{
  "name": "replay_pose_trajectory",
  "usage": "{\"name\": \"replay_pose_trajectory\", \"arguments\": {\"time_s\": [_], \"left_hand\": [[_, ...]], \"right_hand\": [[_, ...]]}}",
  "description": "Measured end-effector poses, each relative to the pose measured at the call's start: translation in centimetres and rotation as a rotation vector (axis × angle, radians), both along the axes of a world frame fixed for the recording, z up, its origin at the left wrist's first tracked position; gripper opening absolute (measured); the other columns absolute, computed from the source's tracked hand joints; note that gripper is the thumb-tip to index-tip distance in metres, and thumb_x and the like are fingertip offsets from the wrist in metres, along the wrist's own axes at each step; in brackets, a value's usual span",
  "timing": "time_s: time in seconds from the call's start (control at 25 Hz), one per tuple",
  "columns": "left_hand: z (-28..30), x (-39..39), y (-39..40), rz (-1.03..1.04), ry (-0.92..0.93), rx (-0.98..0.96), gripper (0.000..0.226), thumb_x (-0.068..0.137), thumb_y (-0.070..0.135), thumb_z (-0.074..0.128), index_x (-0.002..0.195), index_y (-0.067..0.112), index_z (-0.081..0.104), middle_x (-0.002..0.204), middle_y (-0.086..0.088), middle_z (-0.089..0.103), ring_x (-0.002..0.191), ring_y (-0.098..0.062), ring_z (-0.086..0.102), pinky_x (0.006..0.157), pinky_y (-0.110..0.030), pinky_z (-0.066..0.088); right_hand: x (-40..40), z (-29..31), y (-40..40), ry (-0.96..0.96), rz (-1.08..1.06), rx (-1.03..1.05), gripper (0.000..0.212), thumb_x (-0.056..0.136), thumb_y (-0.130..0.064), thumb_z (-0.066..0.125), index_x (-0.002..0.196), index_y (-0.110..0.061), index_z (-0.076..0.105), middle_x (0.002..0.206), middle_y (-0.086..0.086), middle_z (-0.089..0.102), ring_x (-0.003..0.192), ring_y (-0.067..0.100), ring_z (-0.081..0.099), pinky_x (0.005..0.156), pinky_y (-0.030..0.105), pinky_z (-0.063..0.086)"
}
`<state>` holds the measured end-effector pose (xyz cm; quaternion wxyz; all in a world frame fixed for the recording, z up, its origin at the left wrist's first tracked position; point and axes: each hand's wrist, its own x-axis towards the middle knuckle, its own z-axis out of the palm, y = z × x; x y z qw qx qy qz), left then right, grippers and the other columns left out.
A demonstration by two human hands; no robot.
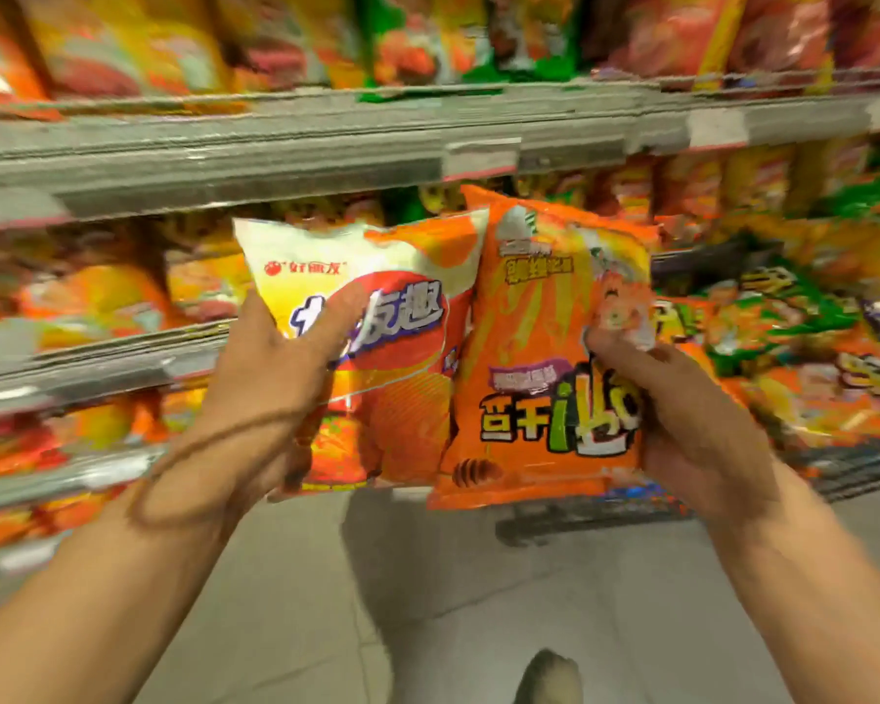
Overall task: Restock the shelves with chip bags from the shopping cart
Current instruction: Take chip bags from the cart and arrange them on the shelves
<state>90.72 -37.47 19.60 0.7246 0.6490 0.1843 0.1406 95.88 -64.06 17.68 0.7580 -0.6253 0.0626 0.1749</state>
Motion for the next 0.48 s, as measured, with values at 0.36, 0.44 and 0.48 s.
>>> {"name": "replay_pose_trajectory", "arguments": {"time_s": [0.36,0.44,0.48], "left_hand": [[-4.0,-12.5,17.4,0.233,0.089,-0.073,0.033,0.096,0.021,0.065,0.128,0.016,0.064,0.109,-0.002,0.078,0.091,-0.018,0.077,0.066,-0.030,0.062],[-4.9,-12.9,19.2,0.276,0.117,-0.065,0.038,0.096,0.023,0.067,0.133,0.016,0.060,0.114,-0.003,0.077,0.098,-0.023,0.076,0.078,-0.038,0.063],[-5.4,-12.9,19.8,0.290,0.126,-0.057,0.039,0.095,0.023,0.067,0.133,0.017,0.060,0.115,-0.003,0.077,0.100,-0.024,0.075,0.080,-0.039,0.063]], "right_hand": [[-5.3,-3.3,19.6,0.046,0.250,-0.008,0.035,0.078,-0.022,0.081,0.112,-0.016,0.073,0.100,0.012,0.079,0.085,0.032,0.077,0.062,0.041,0.062],[-5.1,-3.9,21.7,0.065,0.288,0.024,0.031,0.075,-0.022,0.081,0.106,-0.021,0.076,0.100,0.011,0.079,0.084,0.030,0.078,0.060,0.039,0.061],[-5.0,-4.4,22.2,0.066,0.306,0.045,0.025,0.075,-0.021,0.080,0.100,-0.025,0.078,0.100,0.011,0.079,0.085,0.030,0.078,0.061,0.039,0.061]]}}
